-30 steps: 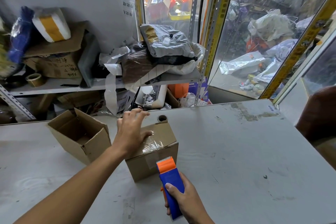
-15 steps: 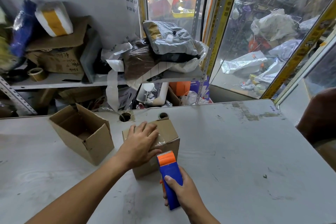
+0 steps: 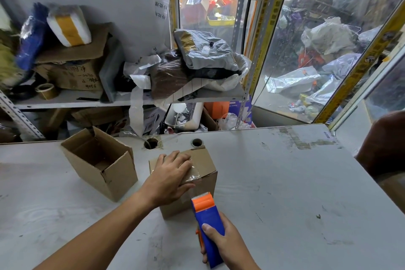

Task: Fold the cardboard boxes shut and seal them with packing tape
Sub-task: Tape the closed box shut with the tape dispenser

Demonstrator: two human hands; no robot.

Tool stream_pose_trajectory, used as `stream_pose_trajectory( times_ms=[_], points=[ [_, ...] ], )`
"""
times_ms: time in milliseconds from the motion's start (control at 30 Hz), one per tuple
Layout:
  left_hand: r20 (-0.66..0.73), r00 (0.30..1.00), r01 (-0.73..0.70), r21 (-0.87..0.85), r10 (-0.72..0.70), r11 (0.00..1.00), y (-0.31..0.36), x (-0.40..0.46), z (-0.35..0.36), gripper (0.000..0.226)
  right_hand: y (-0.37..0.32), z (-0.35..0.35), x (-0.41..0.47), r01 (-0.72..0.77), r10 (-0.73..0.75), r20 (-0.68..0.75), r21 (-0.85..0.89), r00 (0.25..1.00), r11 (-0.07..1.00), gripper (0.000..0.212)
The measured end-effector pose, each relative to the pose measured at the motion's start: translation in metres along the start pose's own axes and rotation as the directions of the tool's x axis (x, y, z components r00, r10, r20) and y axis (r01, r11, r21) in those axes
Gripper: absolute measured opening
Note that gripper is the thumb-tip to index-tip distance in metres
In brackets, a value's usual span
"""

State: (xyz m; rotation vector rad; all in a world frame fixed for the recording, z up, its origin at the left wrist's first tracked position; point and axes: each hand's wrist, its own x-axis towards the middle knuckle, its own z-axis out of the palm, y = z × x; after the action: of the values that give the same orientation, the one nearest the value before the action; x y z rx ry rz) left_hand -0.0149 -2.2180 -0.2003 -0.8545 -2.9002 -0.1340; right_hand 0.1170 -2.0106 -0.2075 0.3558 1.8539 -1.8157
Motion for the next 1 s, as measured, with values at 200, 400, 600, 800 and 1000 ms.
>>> stream_pose_trajectory(
  times_ms=[200, 400, 600, 800, 1000],
  points=[
    [-0.003, 1.0, -0.001, -0.02, 0.001, 1.0, 0.001, 0.0, -0.002, 0.066, -0.002, 0.001, -0.003, -0.025, 0.025, -0.002, -0.001, 1.0, 1.0, 0.03],
    [-0.003, 1.0, 0.016, 0.009, -0.016, 1.0, 0.003, -0.001, -0.003, 0.064, -0.002, 0.008, 0.003, -0.035, 0.034, -0.044, -0.012, 0.998, 0.999, 0.025],
    [0.086, 0.995, 0.043, 0.089, -0.051, 0.995, 0.006, 0.01, -0.009, 0.076, -0.018, 0.017, 0.009, -0.062, 0.066, -0.1, 0.042, 0.993, 0.997, 0.019],
    [0.031, 0.999, 0.026, 0.088, -0.029, 0.996, 0.004, 0.009, -0.001, 0.071, -0.012, 0.015, 0.001, 0.004, -0.003, -0.073, 0.024, 0.997, 1.0, 0.02],
    [-0.004, 1.0, 0.01, 0.07, -0.009, 0.998, 0.003, 0.007, 0.0, 0.064, 0.005, 0.014, -0.007, -0.02, 0.022, -0.052, 0.035, 0.998, 0.999, 0.03]
  ],
)
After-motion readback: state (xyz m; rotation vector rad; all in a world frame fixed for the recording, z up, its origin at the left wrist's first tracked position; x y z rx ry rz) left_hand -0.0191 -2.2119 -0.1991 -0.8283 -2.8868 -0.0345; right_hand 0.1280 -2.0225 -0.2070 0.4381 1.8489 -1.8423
